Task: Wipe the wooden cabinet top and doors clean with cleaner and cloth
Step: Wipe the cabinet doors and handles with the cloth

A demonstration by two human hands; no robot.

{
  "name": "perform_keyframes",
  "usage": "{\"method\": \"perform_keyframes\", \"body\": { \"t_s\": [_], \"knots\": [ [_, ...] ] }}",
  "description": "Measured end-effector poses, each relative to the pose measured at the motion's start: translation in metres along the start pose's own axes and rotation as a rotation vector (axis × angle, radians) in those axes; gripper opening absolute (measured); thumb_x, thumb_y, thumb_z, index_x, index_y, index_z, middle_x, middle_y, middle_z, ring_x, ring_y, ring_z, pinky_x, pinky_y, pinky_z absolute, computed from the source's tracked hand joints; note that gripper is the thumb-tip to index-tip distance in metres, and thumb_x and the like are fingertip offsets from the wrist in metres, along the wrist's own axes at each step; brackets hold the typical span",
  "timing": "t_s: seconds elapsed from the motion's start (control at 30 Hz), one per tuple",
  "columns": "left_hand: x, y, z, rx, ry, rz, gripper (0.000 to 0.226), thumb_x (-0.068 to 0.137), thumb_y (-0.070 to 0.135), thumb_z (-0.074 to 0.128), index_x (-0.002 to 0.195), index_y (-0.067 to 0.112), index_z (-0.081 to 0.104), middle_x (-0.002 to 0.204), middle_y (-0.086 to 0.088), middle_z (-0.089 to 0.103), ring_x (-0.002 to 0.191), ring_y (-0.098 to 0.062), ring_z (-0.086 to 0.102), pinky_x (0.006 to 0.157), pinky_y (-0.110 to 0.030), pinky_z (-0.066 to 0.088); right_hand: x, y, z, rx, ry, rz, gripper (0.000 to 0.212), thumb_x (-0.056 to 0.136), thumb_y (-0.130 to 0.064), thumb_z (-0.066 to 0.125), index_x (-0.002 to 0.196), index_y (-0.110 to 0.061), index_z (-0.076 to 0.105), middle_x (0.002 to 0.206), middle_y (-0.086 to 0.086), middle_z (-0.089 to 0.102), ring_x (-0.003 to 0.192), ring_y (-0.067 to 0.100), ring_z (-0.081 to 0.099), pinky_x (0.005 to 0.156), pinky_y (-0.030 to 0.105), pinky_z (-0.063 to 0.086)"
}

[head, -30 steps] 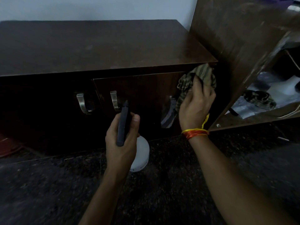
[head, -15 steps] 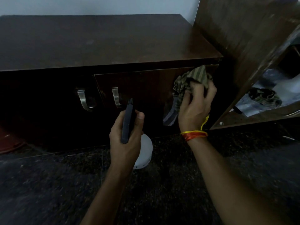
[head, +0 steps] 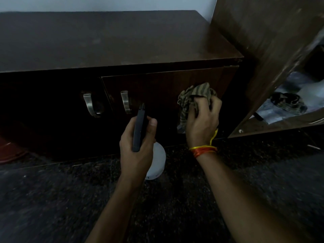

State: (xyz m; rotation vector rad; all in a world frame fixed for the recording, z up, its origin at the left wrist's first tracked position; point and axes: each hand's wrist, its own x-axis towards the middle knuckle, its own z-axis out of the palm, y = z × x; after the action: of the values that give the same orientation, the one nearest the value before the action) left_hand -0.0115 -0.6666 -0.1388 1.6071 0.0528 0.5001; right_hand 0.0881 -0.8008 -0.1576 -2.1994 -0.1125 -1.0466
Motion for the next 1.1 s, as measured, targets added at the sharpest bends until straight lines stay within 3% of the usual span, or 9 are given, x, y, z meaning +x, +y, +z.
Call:
{"method": "perform_keyframes", "body": {
  "t_s": [0.13,0.23,0.5,0.63,0.73,0.83,0.97,1.1],
  "knots": [
    [-0.001,-0.005,-0.002,0.012,-0.001,-0.015,0.022,0.094,0.031,0.054,0.106,0.014,0.060,0.078,0.002,0.056,0.072,-0.011,0.059,0.069,-0.015,0.045,-0.019,0.012,0.002,-0.022,-0.102,0.014,0.011,0.087,-0.005,0.058,0.095,-0.001,0.064,0.106,0.024,0.053,0.096,0.041,0.057,0.083,0.039,0.048],
    [-0.003,-0.008,-0.004,0.019,0.009,-0.022,0.014,0.095,0.030,0.054,0.103,0.021,0.060,0.076,0.002,0.055,0.071,-0.013,0.058,0.068,-0.018,0.046,-0.020,0.011,0.002,-0.003,-0.155,0.074,0.011,0.084,-0.002,0.060,0.094,-0.002,0.064,0.109,0.022,0.051,0.099,0.040,0.057,0.084,0.040,0.049],
    [-0.001,-0.011,-0.005,0.004,0.059,-0.038,0.020,0.095,0.034,0.054,0.106,0.018,0.060,0.078,0.004,0.055,0.073,-0.012,0.057,0.068,-0.016,0.045,-0.010,-0.008,0.008,0.054,-0.014,0.018,0.012,0.081,-0.012,0.055,0.091,-0.008,0.061,0.114,0.019,0.053,0.104,0.037,0.057,0.085,0.041,0.051],
    [0.001,-0.012,-0.009,0.009,0.066,-0.019,0.015,0.095,0.031,0.055,0.102,0.019,0.060,0.075,0.002,0.054,0.069,-0.012,0.057,0.065,-0.017,0.046,-0.036,0.009,0.016,0.034,-0.147,0.084,0.021,0.084,-0.016,0.050,0.088,-0.001,0.064,0.112,0.025,0.053,0.102,0.041,0.055,0.088,0.042,0.049],
    [-0.002,-0.016,-0.011,0.007,0.073,-0.029,0.017,0.096,0.029,0.056,0.104,0.015,0.061,0.074,0.003,0.054,0.068,-0.011,0.057,0.066,-0.016,0.046,-0.044,0.017,0.017,0.012,-0.239,0.103,0.017,0.082,-0.009,0.052,0.088,0.001,0.064,0.108,0.026,0.051,0.099,0.042,0.055,0.088,0.040,0.046],
    [-0.003,-0.016,-0.011,0.012,0.084,-0.032,0.023,0.095,0.031,0.056,0.106,0.011,0.061,0.074,0.002,0.054,0.068,-0.010,0.057,0.065,-0.016,0.046,-0.036,0.010,0.016,0.052,-0.206,0.134,0.014,0.076,-0.001,0.057,0.088,-0.001,0.064,0.110,0.023,0.051,0.103,0.040,0.055,0.090,0.040,0.047],
    [0.000,-0.016,-0.010,0.023,0.091,-0.032,0.025,0.095,0.033,0.056,0.106,0.012,0.061,0.076,0.002,0.056,0.068,-0.010,0.058,0.065,-0.016,0.047,-0.026,-0.004,0.022,0.104,-0.063,0.111,0.012,0.080,-0.006,0.057,0.090,-0.007,0.063,0.116,0.018,0.050,0.108,0.034,0.054,0.090,0.036,0.048],
    [0.001,-0.015,-0.011,0.020,0.082,-0.026,0.025,0.095,0.032,0.055,0.108,0.011,0.060,0.077,-0.001,0.055,0.069,-0.011,0.058,0.066,-0.017,0.047,-0.047,0.009,0.030,0.091,-0.104,0.144,0.017,0.084,-0.014,0.053,0.091,-0.003,0.063,0.117,0.022,0.049,0.108,0.038,0.054,0.092,0.039,0.048]
  ]
}}
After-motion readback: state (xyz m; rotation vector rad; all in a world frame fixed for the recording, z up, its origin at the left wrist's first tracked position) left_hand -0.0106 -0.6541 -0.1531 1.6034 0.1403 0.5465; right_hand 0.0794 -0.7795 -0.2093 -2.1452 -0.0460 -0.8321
